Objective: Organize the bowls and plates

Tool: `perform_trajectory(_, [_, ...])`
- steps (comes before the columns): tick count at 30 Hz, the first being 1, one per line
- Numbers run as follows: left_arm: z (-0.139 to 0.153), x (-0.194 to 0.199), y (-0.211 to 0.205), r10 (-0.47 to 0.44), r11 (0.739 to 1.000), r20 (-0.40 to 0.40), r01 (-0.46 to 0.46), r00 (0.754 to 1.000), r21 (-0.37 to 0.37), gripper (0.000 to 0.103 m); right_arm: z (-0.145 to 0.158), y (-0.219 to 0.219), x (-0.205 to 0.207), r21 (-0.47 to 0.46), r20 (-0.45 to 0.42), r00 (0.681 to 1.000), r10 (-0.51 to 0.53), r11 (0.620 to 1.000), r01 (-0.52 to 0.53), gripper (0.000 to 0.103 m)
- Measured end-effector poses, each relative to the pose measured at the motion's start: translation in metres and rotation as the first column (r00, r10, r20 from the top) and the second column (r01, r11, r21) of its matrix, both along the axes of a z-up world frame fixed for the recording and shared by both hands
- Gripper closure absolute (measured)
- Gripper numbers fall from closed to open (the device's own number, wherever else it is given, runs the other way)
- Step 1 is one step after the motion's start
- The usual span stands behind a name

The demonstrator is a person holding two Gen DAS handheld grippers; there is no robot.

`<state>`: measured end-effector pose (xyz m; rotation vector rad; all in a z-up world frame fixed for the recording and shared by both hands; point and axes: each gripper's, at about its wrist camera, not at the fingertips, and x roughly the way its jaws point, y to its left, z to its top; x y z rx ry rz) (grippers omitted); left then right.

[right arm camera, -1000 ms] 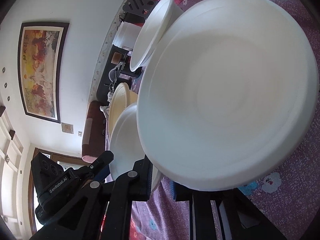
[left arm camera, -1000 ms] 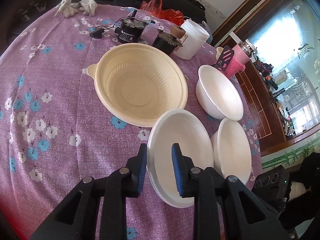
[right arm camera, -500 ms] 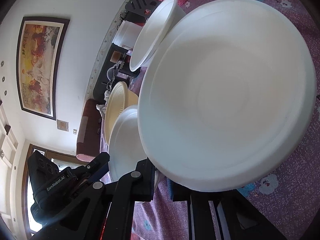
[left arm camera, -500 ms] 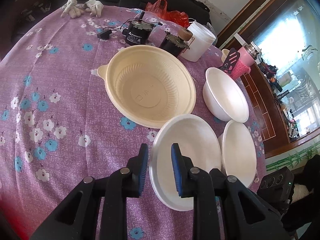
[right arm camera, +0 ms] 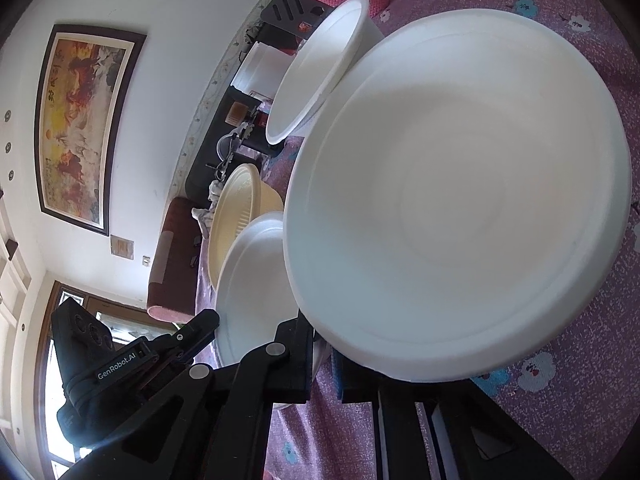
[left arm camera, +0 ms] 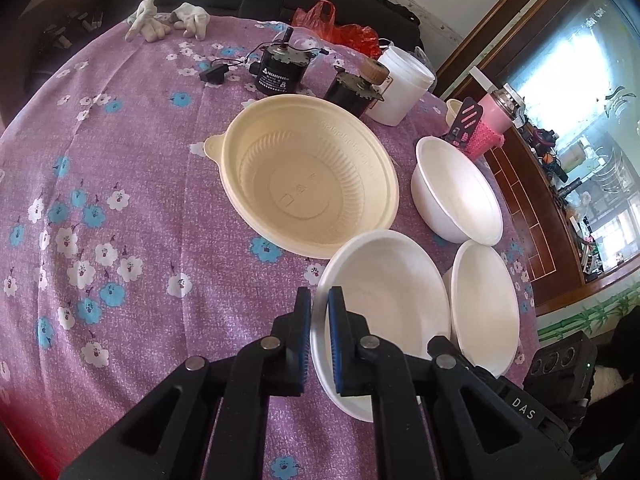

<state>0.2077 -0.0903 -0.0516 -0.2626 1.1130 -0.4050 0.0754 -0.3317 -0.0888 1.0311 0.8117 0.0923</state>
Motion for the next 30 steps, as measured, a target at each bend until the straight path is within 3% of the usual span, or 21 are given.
perform_trajectory(30, [-0.007, -0.031, 0.032, 0.071, 0.997, -0.026, -0.071, 0.997, -0.012, 0.095, 0.010, 0.016, -0.001, -0.059, 0.047, 0.997, 0.064, 0.996, -0.061, 0.095])
